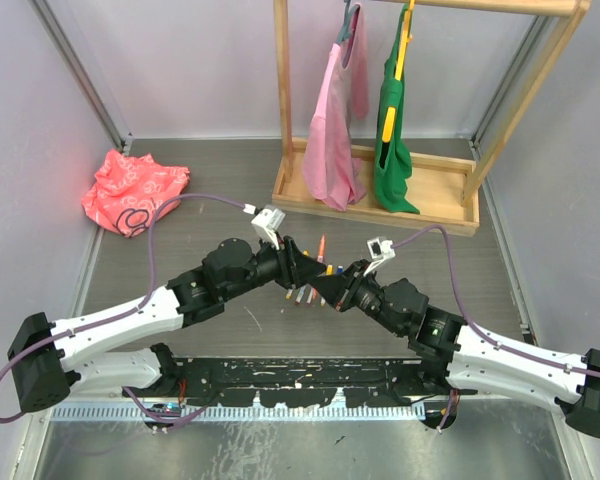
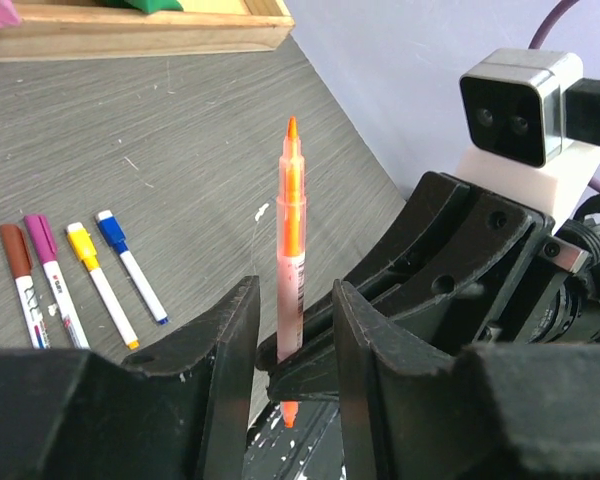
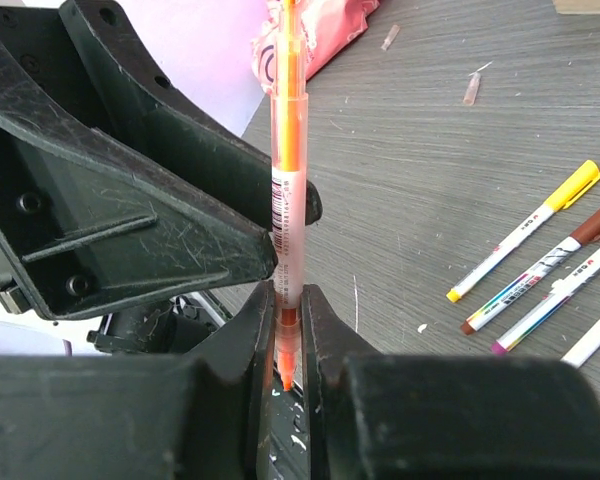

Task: Insert the pens into the pen caps
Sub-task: Pick up the pen from the center of the board.

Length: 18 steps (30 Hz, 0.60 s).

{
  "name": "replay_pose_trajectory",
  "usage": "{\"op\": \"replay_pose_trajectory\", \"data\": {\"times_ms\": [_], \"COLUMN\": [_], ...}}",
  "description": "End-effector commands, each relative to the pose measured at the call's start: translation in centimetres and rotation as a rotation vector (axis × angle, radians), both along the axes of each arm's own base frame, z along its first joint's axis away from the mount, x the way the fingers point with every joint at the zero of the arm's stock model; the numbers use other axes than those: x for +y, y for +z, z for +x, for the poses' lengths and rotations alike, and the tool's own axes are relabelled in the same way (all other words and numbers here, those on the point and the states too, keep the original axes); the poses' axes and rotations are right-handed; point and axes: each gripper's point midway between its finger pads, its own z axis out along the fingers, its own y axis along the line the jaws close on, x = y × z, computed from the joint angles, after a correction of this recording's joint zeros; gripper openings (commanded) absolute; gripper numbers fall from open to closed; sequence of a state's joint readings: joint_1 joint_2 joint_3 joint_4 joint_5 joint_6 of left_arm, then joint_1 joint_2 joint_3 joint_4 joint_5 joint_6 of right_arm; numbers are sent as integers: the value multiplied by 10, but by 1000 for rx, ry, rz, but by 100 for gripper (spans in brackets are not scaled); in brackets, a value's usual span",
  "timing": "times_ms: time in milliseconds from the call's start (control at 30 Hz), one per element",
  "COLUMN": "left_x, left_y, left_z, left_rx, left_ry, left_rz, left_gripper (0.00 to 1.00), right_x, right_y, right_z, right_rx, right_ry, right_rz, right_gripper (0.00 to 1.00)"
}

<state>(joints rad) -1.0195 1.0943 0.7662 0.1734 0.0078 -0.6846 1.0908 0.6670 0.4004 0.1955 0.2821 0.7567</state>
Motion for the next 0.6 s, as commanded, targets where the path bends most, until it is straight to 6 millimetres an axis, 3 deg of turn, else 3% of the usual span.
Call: {"op": "replay_pose_trajectory", "data": {"times_ms": [0, 400, 567], "left_x": [-2, -13, -10], "left_y": [34, 25, 26], "left_z": [10, 8, 8], "left_rx": [-81, -60, -61], "left_ry": [40, 1, 10], "left_rz": [-82, -75, -72], "left_gripper": [37, 34, 14], "right_x": [7, 9, 11], "right_y": [39, 45, 40], "right_z": [-2, -3, -3], "right_rx": [-42, -58, -51], "right_ry": [27, 42, 44], "right_rz": [102, 120, 110], "right_gripper": [0, 0, 0]}}
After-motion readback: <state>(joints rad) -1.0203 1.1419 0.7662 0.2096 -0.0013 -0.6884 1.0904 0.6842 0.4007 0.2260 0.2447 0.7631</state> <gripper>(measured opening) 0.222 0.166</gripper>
